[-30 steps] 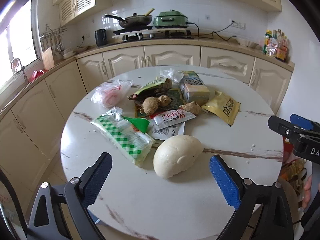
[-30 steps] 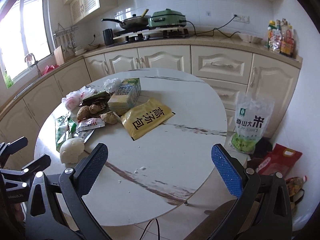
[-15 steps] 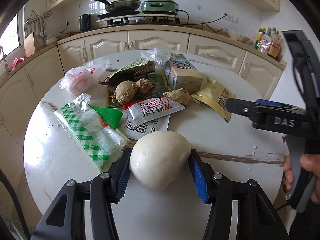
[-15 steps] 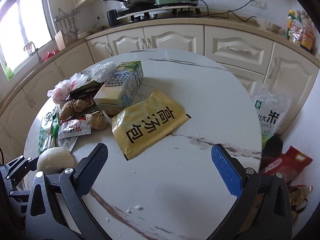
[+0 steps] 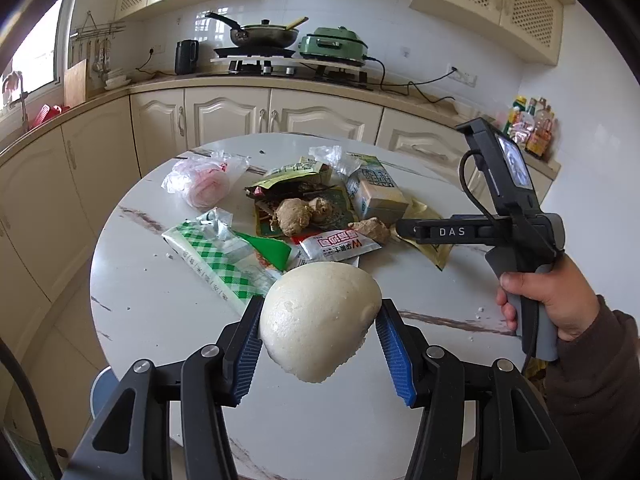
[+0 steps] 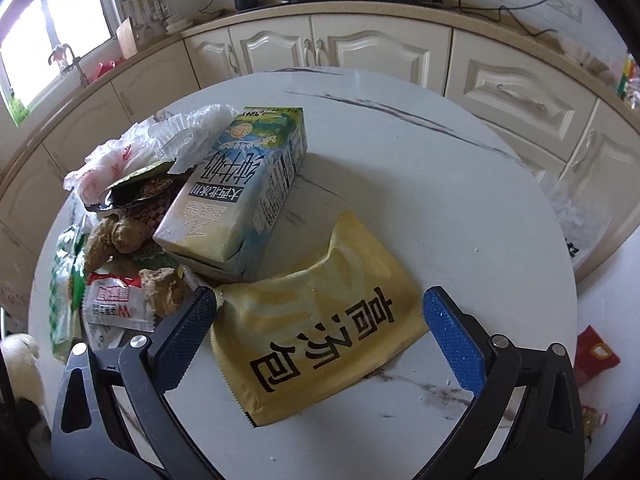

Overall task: Collect trash
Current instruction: 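Lift the bun with the left gripper while the right gripper grasps the yellow snack bag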

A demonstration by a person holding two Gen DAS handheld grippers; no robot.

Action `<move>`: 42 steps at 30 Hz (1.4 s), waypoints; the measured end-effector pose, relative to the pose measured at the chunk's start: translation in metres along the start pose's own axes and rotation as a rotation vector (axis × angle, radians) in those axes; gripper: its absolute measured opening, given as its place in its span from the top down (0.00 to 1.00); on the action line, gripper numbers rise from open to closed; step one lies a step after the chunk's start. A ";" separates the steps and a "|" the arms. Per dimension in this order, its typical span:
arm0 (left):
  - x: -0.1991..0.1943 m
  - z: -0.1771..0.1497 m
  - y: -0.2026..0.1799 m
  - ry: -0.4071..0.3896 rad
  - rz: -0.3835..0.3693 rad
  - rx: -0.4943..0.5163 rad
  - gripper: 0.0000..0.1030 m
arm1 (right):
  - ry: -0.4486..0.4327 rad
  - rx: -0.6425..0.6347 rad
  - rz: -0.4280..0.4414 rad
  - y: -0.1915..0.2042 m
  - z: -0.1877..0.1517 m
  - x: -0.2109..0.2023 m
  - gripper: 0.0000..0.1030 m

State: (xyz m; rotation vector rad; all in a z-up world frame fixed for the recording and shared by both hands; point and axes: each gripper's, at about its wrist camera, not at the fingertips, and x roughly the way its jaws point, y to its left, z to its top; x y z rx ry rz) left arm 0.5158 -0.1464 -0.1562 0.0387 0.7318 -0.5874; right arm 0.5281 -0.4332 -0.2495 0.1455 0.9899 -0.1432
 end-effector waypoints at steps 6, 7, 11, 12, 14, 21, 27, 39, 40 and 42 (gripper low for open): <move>-0.038 -0.008 -0.020 -0.027 -0.004 -0.011 0.50 | 0.007 -0.059 0.023 0.000 -0.004 -0.005 0.06; -0.043 -0.009 -0.018 -0.032 -0.005 -0.013 0.50 | 0.004 -0.064 0.035 0.000 -0.005 -0.007 0.09; -0.063 -0.014 -0.012 -0.046 -0.005 -0.025 0.50 | -0.012 -0.077 0.058 0.001 -0.016 -0.016 0.25; -0.069 -0.014 -0.011 -0.048 -0.004 -0.027 0.50 | -0.019 -0.075 0.066 0.001 -0.018 -0.019 0.31; -0.082 -0.018 -0.008 -0.057 -0.002 -0.030 0.50 | -0.034 -0.059 0.084 0.001 -0.024 -0.025 0.42; -0.122 -0.033 -0.003 -0.078 0.002 -0.029 0.50 | 0.015 -0.039 0.089 -0.004 -0.054 -0.053 0.51; -0.136 -0.037 0.001 -0.078 -0.001 -0.048 0.50 | -0.080 0.119 0.054 -0.011 -0.052 -0.072 0.19; -0.142 -0.028 0.006 -0.060 -0.001 -0.052 0.50 | -0.034 0.031 0.021 -0.008 -0.038 -0.036 0.68; -0.142 -0.030 0.008 -0.062 -0.005 -0.053 0.50 | -0.040 0.060 0.057 -0.015 -0.040 -0.039 0.70; -0.143 -0.031 0.010 -0.065 -0.008 -0.055 0.50 | -0.058 0.102 0.082 -0.025 -0.046 -0.048 0.74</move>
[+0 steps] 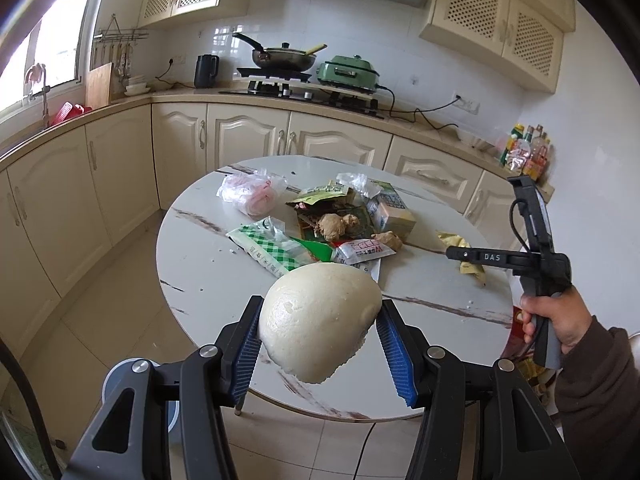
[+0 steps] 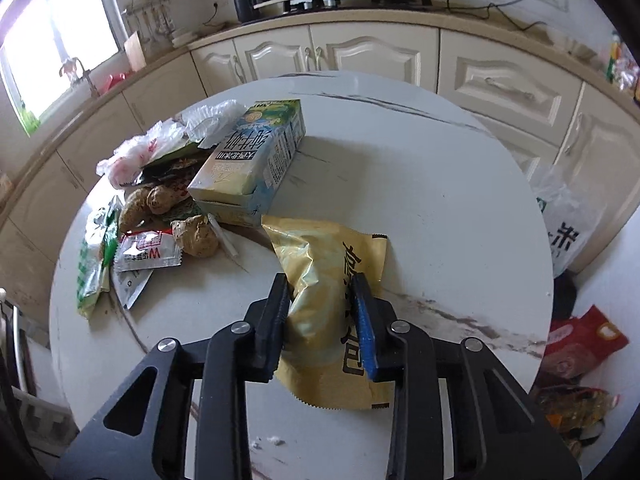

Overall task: Collect trash
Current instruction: 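Carry the bun and yellow bag over the blue bucket and open both grippers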

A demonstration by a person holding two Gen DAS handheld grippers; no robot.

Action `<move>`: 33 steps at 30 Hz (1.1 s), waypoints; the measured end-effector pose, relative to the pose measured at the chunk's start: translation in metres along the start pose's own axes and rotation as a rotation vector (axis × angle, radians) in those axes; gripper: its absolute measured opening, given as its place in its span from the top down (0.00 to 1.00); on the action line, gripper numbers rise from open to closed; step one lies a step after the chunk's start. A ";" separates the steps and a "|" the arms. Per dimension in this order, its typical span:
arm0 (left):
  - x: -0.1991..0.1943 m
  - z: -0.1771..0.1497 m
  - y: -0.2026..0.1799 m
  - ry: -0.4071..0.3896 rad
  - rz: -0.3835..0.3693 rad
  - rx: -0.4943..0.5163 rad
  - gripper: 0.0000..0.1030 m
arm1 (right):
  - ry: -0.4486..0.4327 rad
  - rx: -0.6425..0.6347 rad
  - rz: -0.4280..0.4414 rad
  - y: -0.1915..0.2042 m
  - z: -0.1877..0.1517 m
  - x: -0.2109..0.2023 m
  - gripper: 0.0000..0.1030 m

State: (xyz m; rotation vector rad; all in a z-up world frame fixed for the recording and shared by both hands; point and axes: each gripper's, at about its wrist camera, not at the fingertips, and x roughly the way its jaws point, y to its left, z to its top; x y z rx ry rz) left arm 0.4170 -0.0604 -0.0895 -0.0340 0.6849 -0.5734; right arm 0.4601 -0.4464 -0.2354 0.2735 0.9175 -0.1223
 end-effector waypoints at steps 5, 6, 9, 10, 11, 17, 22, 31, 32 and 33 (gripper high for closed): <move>-0.010 -0.003 0.007 -0.012 0.005 -0.002 0.50 | -0.058 0.020 0.067 0.007 -0.007 -0.023 0.75; -0.012 -0.004 0.010 -0.015 0.010 -0.005 0.50 | -0.073 0.007 0.080 0.016 -0.007 -0.031 0.75; -0.024 -0.007 0.024 -0.035 0.020 -0.033 0.50 | -0.122 -0.046 0.139 0.058 -0.002 -0.051 0.75; -0.029 -0.008 0.030 -0.041 0.029 -0.041 0.50 | -0.142 -0.070 0.167 0.073 0.000 -0.058 0.75; -0.033 -0.009 0.038 -0.048 0.045 -0.049 0.50 | -0.151 -0.111 0.210 0.096 0.001 -0.063 0.75; -0.056 -0.026 0.108 -0.055 0.181 -0.140 0.50 | -0.151 -0.305 0.485 0.243 -0.002 -0.059 0.75; -0.056 -0.047 0.176 -0.014 0.309 -0.225 0.50 | -0.042 -0.371 0.667 0.352 -0.014 -0.003 0.75; 0.029 -0.083 0.305 0.184 0.438 -0.354 0.50 | 0.264 -0.323 0.713 0.472 -0.056 0.173 0.75; 0.042 -0.085 0.316 0.213 0.437 -0.362 0.50 | 0.303 -0.314 0.713 0.477 -0.061 0.195 0.75; 0.056 -0.086 0.327 0.240 0.438 -0.364 0.50 | 0.329 -0.298 0.715 0.482 -0.065 0.213 0.75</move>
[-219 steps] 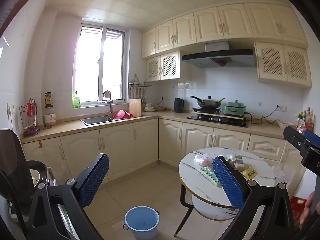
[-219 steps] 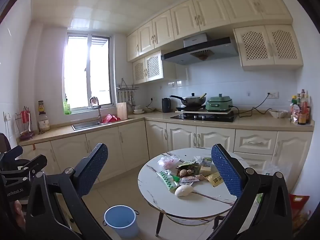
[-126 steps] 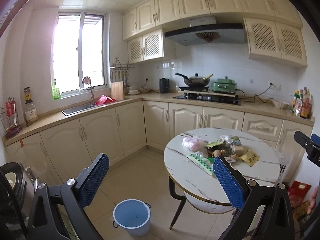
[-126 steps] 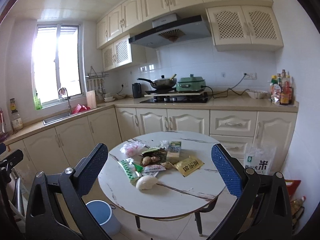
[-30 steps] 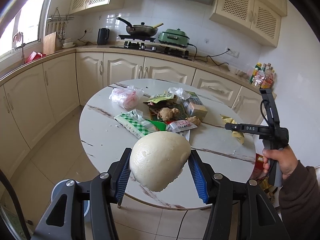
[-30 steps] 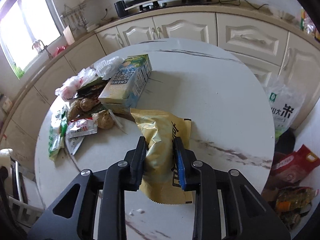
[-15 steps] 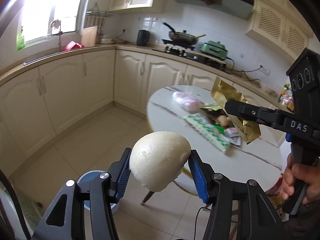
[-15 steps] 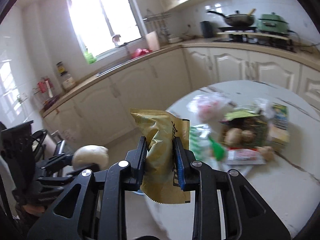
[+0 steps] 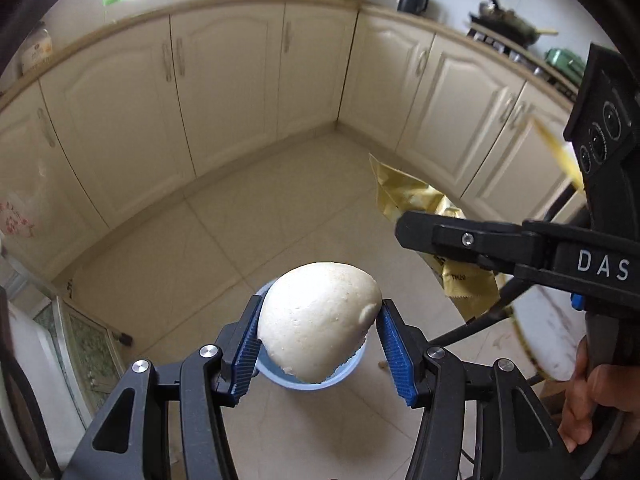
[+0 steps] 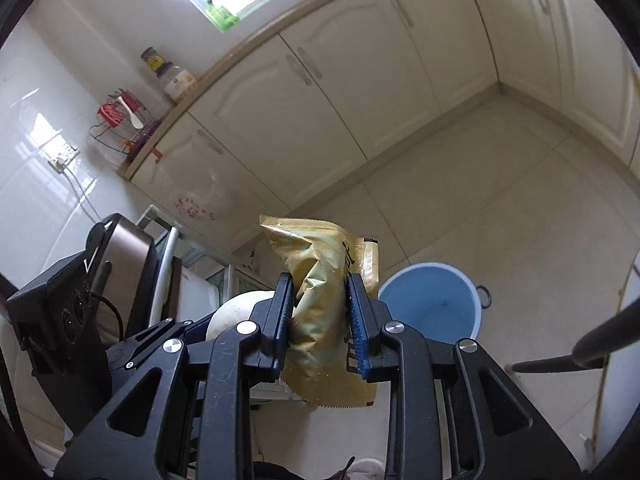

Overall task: Collect trash
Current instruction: 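Carry the bun and yellow bag over the blue bucket and open both grippers, then move both tools back toward the table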

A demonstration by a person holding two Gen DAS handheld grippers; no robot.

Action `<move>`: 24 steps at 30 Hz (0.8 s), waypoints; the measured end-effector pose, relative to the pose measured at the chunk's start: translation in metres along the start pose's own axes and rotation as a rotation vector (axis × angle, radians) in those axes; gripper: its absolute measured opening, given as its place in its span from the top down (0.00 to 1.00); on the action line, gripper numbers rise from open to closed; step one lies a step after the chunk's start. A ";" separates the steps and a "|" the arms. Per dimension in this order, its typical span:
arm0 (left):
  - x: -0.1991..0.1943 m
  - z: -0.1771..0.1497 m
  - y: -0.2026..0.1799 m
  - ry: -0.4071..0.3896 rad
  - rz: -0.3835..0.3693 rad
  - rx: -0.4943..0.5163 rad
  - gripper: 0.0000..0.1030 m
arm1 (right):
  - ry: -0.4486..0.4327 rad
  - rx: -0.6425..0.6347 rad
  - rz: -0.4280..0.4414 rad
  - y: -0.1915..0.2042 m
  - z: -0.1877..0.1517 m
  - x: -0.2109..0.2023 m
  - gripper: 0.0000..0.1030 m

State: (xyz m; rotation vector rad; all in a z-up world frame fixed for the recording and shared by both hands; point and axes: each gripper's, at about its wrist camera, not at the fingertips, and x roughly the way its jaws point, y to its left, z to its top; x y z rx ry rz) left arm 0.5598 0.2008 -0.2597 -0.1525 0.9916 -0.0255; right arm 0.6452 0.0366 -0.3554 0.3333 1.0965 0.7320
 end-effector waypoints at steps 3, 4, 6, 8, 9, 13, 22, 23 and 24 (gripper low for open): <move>0.043 0.018 0.011 0.051 -0.007 -0.011 0.50 | 0.046 0.059 0.008 -0.021 0.003 0.040 0.74; 0.055 0.024 0.012 0.067 -0.006 -0.017 0.49 | 0.051 0.079 0.005 -0.027 0.005 0.049 0.74; 0.073 0.034 0.015 0.086 0.016 -0.022 0.48 | 0.070 0.101 -0.006 -0.036 0.007 0.065 0.71; 0.084 0.042 0.019 0.097 0.017 -0.038 0.45 | 0.092 0.131 -0.017 -0.045 0.010 0.075 0.68; 0.089 0.045 0.020 0.102 0.014 -0.045 0.42 | 0.097 0.139 -0.022 -0.049 0.011 0.078 0.65; 0.095 0.063 0.016 0.065 0.053 -0.049 0.33 | 0.073 0.126 -0.024 -0.047 0.016 0.079 0.57; 0.024 0.046 -0.001 -0.073 0.055 -0.071 0.31 | -0.062 0.009 -0.112 0.009 0.025 0.001 0.41; 0.008 0.043 -0.013 -0.114 0.062 -0.062 0.30 | -0.084 -0.015 -0.139 0.019 0.024 -0.015 0.35; -0.012 0.039 -0.021 -0.154 0.076 -0.053 0.28 | -0.106 -0.034 -0.153 0.029 0.021 -0.030 0.27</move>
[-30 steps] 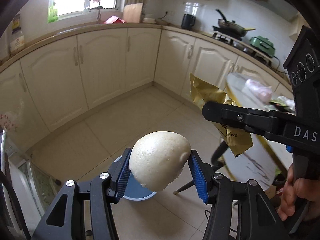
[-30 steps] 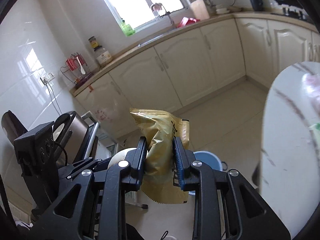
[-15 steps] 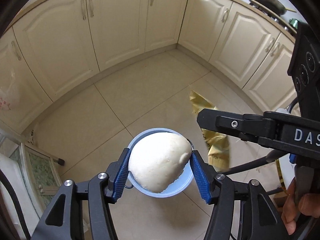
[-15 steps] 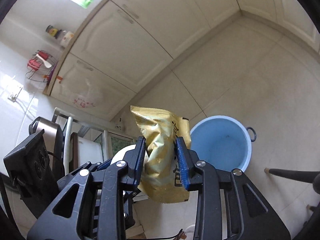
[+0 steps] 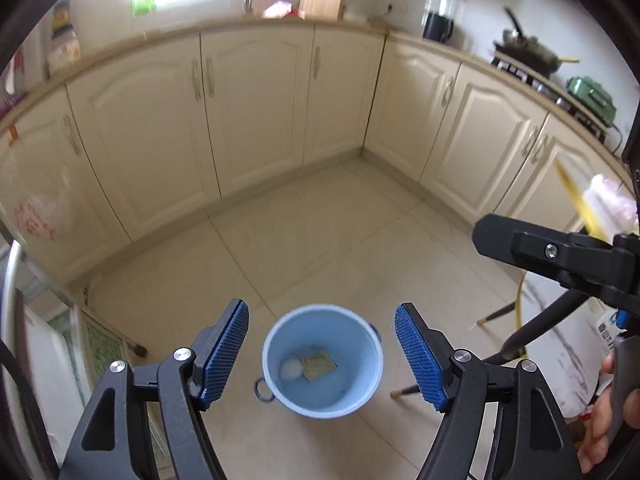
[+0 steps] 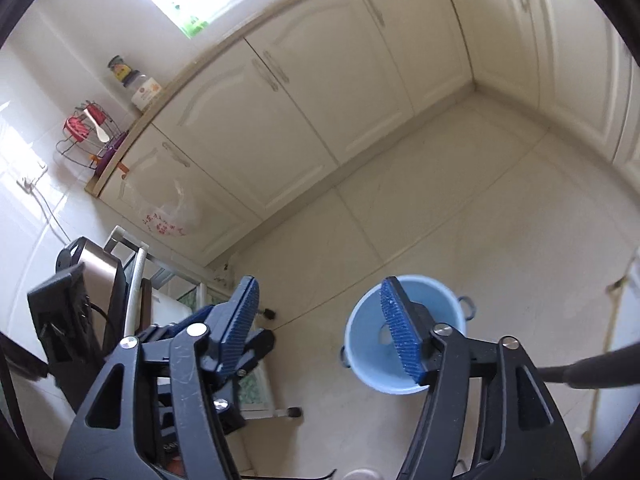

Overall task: Collect trash
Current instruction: 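Move both tools back toward the table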

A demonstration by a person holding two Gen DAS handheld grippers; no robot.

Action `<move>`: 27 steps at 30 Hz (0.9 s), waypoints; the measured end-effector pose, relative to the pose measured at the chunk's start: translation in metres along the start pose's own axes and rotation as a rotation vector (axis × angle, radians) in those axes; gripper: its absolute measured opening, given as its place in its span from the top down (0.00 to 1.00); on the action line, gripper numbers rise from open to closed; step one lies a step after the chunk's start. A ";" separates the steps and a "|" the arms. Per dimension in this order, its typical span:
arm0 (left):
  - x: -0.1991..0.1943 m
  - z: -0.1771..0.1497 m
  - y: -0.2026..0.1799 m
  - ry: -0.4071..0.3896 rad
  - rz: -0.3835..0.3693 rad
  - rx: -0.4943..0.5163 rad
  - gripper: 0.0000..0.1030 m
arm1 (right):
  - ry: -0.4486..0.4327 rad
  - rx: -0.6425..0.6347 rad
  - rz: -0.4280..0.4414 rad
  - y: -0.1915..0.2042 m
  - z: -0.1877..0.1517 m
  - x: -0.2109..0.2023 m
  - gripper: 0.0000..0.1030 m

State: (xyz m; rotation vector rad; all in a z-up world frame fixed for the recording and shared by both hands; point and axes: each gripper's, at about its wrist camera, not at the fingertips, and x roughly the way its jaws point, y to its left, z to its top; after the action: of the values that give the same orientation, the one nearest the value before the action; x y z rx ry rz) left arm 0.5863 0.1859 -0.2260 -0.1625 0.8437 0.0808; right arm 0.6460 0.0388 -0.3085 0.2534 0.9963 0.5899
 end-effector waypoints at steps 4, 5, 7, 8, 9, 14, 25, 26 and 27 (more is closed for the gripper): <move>-0.064 -0.001 -0.034 -0.127 0.019 0.018 0.21 | -0.112 -0.060 -0.047 0.027 -0.005 -0.076 0.25; -0.081 -0.003 -0.044 -0.159 0.015 0.019 0.18 | -0.141 -0.075 -0.058 0.033 -0.006 -0.095 0.22; -0.113 -0.009 -0.064 -0.211 0.024 0.026 0.15 | -0.189 -0.096 -0.093 0.043 -0.011 -0.132 0.15; -0.129 -0.009 -0.074 -0.246 0.028 0.033 0.14 | -0.223 -0.104 -0.113 0.049 -0.014 -0.155 0.11; -0.148 -0.017 -0.084 -0.271 0.030 0.039 0.13 | -0.254 -0.112 -0.116 0.053 -0.017 -0.175 0.10; -0.220 -0.047 -0.124 -0.394 0.005 0.062 0.04 | -0.401 -0.136 -0.191 0.071 -0.043 -0.275 0.04; -0.365 -0.192 -0.146 -0.560 -0.067 0.130 0.01 | -0.647 -0.146 -0.380 0.099 -0.119 -0.445 0.00; -0.373 -0.200 -0.150 -0.571 -0.068 0.133 0.01 | -0.663 -0.147 -0.386 0.099 -0.126 -0.459 0.00; -0.381 -0.208 -0.151 -0.582 -0.070 0.135 0.01 | -0.678 -0.146 -0.395 0.101 -0.132 -0.470 0.00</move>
State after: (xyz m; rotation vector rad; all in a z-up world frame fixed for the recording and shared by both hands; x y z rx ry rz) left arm 0.2014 -0.0019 -0.0599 -0.0351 0.2612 0.0030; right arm 0.3091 -0.1565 0.0026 0.1055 0.3264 0.1827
